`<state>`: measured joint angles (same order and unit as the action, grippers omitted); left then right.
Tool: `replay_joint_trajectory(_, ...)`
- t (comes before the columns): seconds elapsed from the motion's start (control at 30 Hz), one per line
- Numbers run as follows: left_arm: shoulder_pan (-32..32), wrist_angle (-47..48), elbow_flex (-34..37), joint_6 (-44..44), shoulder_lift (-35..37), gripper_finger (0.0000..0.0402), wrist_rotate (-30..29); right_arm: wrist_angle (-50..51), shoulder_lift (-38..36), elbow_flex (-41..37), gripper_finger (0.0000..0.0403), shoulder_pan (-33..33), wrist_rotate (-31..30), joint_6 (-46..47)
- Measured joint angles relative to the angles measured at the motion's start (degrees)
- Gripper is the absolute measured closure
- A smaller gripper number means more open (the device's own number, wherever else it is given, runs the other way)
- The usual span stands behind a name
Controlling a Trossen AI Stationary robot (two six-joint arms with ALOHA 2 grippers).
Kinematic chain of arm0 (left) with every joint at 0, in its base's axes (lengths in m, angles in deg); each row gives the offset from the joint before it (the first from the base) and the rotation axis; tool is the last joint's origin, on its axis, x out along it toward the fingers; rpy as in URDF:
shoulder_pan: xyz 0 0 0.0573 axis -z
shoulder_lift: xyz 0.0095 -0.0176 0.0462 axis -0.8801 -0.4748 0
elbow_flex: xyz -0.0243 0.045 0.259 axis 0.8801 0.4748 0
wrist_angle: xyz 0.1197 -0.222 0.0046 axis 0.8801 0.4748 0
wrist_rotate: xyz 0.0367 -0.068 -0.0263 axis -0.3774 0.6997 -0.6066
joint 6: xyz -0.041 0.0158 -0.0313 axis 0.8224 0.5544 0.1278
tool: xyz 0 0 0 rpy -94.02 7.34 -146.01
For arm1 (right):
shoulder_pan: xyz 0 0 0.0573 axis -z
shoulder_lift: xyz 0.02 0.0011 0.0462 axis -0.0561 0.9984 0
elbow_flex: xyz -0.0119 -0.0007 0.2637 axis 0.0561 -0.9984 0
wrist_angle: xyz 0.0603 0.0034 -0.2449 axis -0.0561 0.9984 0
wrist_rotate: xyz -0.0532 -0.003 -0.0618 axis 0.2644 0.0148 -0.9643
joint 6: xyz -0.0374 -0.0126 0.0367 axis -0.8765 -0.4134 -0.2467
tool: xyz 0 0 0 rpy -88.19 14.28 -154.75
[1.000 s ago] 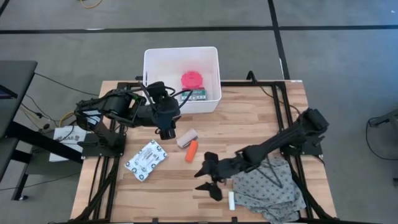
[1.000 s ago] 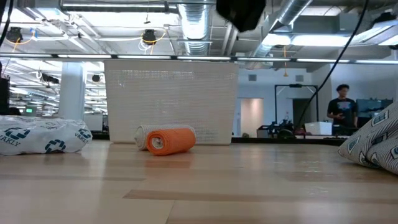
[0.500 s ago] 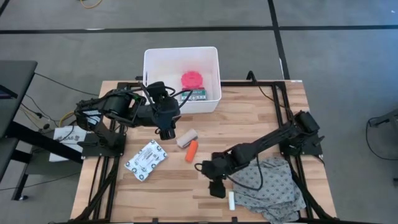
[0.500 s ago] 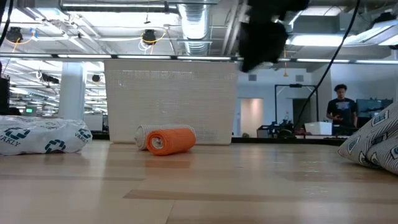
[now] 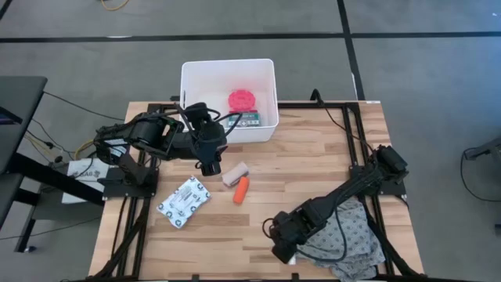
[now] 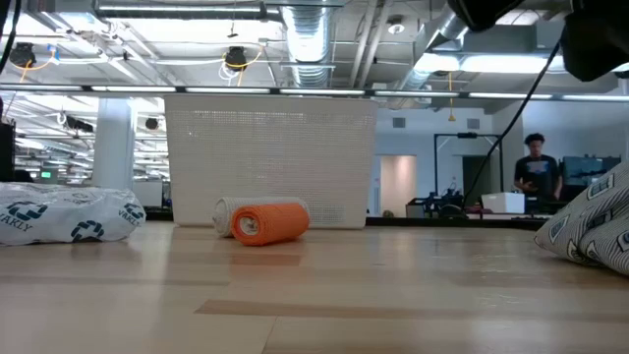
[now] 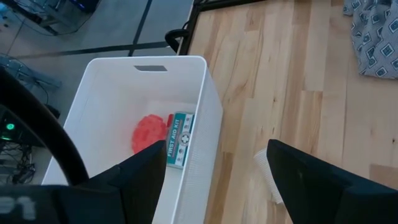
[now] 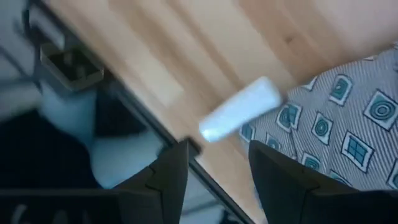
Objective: Pick & place medical supplies in basket/bin
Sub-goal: Put the white rolled gauze into the white bin
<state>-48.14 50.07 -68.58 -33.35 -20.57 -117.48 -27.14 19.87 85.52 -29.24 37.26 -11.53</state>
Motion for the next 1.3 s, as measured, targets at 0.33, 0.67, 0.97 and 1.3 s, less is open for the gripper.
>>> replay_joint_trajectory(0.33, 0.00, -0.01, 0.00, 5.58, 0.00, 0.0132, 0.02, -1.46, 3.36, -0.06, 0.0237, -1.88, -4.80, 15.68)
replay_joint_trajectory(0.67, 1.23, 0.04, 3.68, 4.22, -0.13, 0.0132, 0.17, -3.01, 10.27, 0.03, 0.0248, -2.98, -1.84, 17.21)
replay_joint_trajectory(0.97, 1.29, -0.04, 9.50, 3.58, -0.07, 0.0132, -0.19, -3.39, 10.19, -0.53, 0.0271, -1.16, -5.18, 12.94)
replay_joint_trajectory(1.3, 1.42, 0.00, 11.28, 4.05, -0.09, 0.0132, 0.20, -3.81, 10.16, -0.78, 0.0363, 2.06, -4.16, 2.11)
